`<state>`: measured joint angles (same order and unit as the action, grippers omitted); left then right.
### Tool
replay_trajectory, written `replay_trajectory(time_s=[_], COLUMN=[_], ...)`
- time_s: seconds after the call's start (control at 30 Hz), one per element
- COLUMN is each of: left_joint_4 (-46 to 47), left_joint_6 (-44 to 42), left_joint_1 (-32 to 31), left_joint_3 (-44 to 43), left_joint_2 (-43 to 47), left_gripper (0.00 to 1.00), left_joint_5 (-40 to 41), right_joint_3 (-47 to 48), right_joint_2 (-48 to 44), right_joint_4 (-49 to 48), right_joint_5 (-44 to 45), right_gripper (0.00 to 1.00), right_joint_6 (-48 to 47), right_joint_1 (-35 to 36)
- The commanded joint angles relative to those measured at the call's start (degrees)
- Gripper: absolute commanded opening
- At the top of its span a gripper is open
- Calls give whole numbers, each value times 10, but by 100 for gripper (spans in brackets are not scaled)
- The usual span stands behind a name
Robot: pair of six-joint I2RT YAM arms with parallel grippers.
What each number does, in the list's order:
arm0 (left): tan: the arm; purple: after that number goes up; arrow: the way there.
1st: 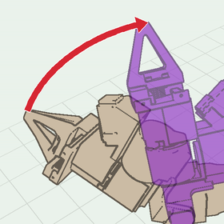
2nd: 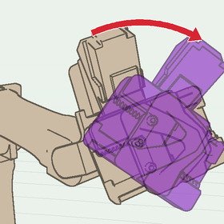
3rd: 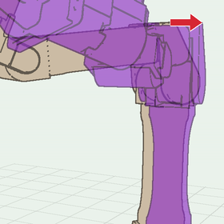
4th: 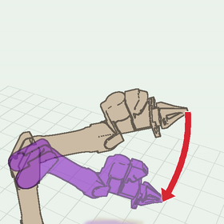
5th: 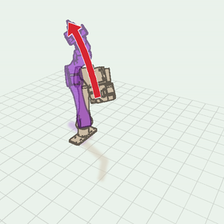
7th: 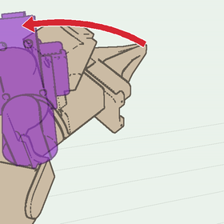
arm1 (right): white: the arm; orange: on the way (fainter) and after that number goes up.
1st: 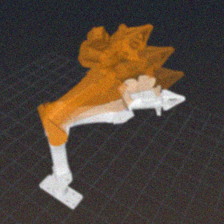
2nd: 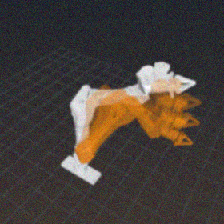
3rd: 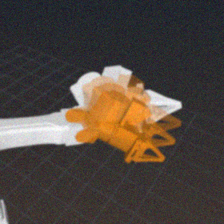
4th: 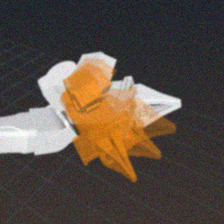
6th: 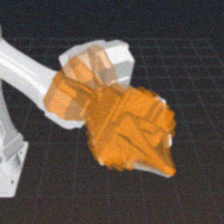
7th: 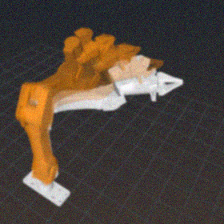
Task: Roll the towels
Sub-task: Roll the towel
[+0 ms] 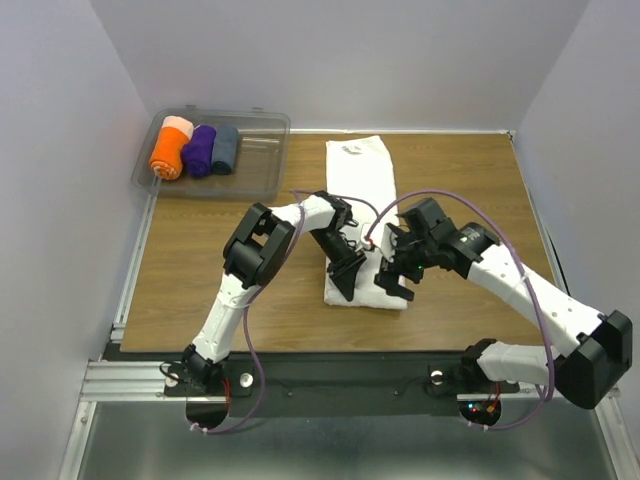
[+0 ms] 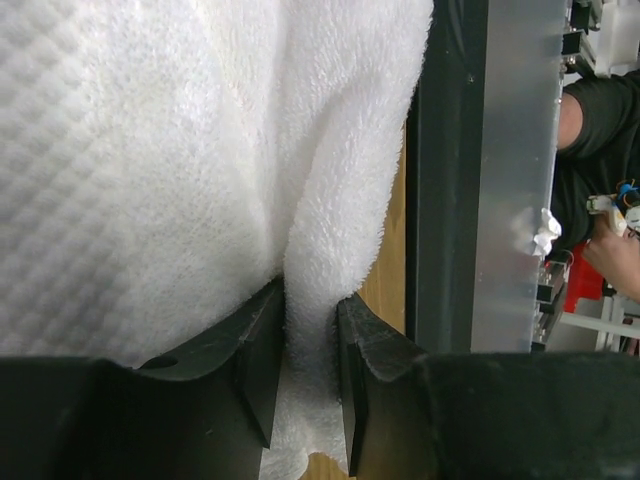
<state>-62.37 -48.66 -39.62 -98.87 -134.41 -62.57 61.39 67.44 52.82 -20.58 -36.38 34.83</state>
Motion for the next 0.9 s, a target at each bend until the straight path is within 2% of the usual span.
replay_trajectory(time_s=[0.0, 0.2, 0.5, 0.63, 0.87], left_joint_4=[7, 1, -10, -14, -15], left_joint_6=[-26, -27, -36, -35, -36], left_joint_1=[11, 23, 31, 32, 38], left_joint_3=[-19, -24, -34, -41, -44], left_joint_2=[-26, -32, -43, -46, -44], left_gripper=[38, 39, 40, 40, 42], left_joint_5=[39, 32, 30, 27, 25], right_joint_3=[-37, -107, -176, -196, -216], right_joint_2=[17, 25, 56, 85, 110], right_joint_4=[-140, -229, -333, -364, -377], right_joint_5=[80, 87, 87, 81, 55], right_gripper=[100, 100, 98, 94, 78], right_joint_6=[14, 33, 9, -7, -10], right_joint_1=[38, 89, 98, 99, 98])
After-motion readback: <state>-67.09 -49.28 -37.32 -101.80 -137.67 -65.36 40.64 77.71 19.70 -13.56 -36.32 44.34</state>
